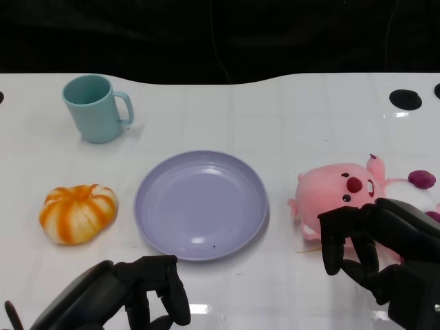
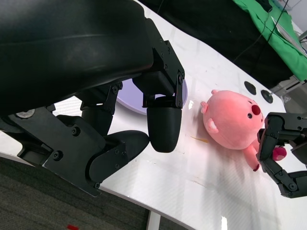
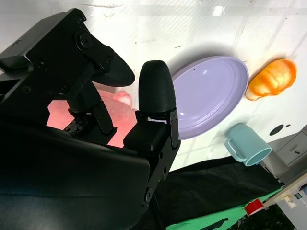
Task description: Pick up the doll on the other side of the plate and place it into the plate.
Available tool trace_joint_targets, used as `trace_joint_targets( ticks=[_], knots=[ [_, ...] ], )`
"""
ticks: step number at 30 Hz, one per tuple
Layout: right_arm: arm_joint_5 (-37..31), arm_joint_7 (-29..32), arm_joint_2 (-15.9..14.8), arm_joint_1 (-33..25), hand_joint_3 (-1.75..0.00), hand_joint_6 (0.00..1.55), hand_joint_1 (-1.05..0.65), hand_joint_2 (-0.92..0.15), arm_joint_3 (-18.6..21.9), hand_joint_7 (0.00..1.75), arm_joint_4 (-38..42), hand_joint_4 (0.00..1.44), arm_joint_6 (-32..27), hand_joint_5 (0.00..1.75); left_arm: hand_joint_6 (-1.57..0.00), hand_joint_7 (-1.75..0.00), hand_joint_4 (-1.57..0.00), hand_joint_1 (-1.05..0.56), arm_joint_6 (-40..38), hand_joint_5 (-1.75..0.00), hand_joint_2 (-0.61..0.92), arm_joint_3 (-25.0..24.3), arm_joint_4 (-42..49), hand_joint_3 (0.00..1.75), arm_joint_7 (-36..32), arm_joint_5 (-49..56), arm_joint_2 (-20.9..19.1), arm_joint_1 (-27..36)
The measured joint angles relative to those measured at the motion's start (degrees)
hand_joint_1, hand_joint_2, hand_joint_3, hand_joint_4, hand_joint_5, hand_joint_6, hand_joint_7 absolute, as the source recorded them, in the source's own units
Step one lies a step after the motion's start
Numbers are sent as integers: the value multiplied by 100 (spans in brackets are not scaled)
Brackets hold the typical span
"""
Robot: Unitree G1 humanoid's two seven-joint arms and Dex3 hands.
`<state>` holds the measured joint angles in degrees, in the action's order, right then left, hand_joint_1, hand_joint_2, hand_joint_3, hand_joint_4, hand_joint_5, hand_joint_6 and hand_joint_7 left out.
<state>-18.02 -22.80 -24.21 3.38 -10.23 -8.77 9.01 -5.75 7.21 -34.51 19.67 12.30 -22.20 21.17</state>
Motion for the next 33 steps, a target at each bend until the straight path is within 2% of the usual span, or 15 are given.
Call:
trace_joint_targets(
  ticks=[29,32,33],
  knots=[
    [-21,1,2,33,-134,81,-10,-32,-3,141,39,89,43,175,-63,-144,-65,-13,-3,-172,58,0,0,109,0,1,-6,-21],
    [-5,0,4,34,-133,84,-9,-33,-3,132,43,87,43,175,-63,-144,-65,-13,-3,-172,58,0,0,109,0,1,-8,-25],
    [4,0,7,34,-132,86,-9,-32,-2,123,43,88,43,171,-63,-144,-65,-14,-3,-172,59,0,0,109,0,1,-9,-25]
  ],
)
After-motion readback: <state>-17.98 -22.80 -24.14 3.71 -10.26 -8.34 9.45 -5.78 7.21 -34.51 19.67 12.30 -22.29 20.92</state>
